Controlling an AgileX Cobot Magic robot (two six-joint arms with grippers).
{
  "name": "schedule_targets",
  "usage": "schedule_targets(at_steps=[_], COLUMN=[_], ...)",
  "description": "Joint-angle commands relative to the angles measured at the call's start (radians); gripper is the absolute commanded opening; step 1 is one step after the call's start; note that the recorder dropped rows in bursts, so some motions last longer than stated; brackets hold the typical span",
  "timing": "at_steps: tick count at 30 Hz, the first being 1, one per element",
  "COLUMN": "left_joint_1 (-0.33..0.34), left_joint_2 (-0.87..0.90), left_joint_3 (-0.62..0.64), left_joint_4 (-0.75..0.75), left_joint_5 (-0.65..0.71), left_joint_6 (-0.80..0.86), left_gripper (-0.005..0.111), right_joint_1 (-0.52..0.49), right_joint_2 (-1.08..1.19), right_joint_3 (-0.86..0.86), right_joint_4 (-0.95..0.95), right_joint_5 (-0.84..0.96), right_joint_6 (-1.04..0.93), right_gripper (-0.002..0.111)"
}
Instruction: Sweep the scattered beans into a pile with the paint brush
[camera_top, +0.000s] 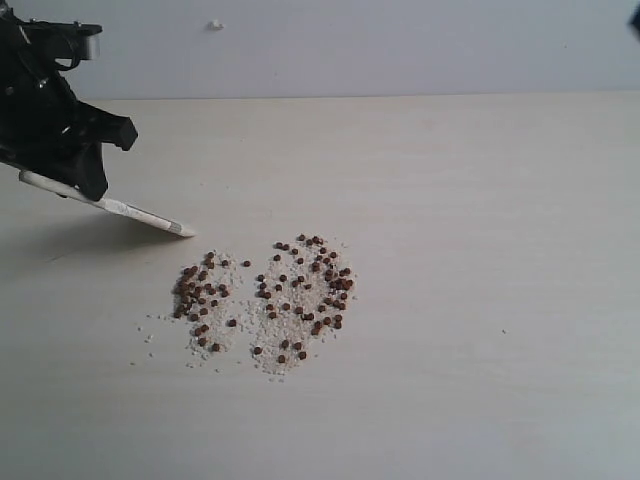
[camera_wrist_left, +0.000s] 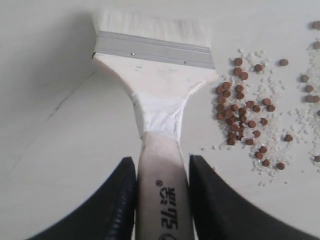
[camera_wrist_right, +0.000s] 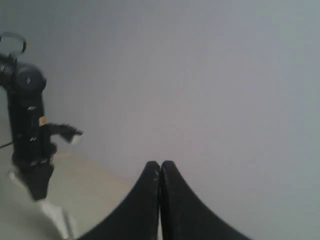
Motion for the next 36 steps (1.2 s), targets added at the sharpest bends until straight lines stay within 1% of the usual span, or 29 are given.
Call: schedule_targets(at_steps=[1,3,5,8,10,12,15,21,24,28,36], left_joint_1=[-0.003,-0.003,-0.003,-0.003,-0.003,-0.003,-0.003,-0.003,-0.003,-0.003,-0.003], left_joint_2=[-0.005,-0.005,-0.005,-0.005,-0.005,-0.005,-0.005,-0.005,-0.005,-0.005,-0.005], left_joint_3=[-0.01,-0.01,-0.01,-0.01,-0.01,-0.01,-0.01,-0.01,-0.01,-0.01,-0.01], left_joint_4=[-0.002,-0.002,-0.002,-0.002,-0.002,-0.002,-0.002,-0.004,-0.012,-0.016,-0.033], left_joint_5=[0.003,0.003,0.001,-0.007,-0.011,-0.013,-0.013,-0.011,-0.002,0.001,0.001], left_joint_6=[0.004,0.004,0.004,0.004,0.006,0.006,0.006,0.006,0.006,0.006,0.006], left_gripper=[0.0,0.0,0.0,0.0,0.0,0.0,0.0,0.0,0.0,0.0,0.0], right_joint_1=[0.01,0.047,0.109,0.23,0.321,0.403,0.497,0.636,0.685,0.723,0.73], right_joint_2=[0.369,0.537,0.669,0.841,0.943,1.034,1.145,1.31,1.374,1.441,1.548], right_joint_3=[-0.095,-0.14,-0.181,-0.241,-0.283,-0.331,-0.408,-0.573,-0.659,-0.771,-0.895], right_joint_4=[-0.103,-0.106,-0.106,-0.082,-0.007,0.076,0.161,0.234,0.261,0.283,0.352], right_joint_5=[-0.177,-0.254,-0.29,-0.275,-0.237,-0.203,-0.179,-0.159,-0.098,-0.009,-0.012], right_joint_6=[-0.066,-0.151,-0.261,-0.406,-0.506,-0.587,-0.662,-0.781,-0.836,-0.834,-0.83], right_gripper=[0.006,0.013,0.019,0.027,0.031,0.036,0.042,0.048,0.051,0.054,0.054])
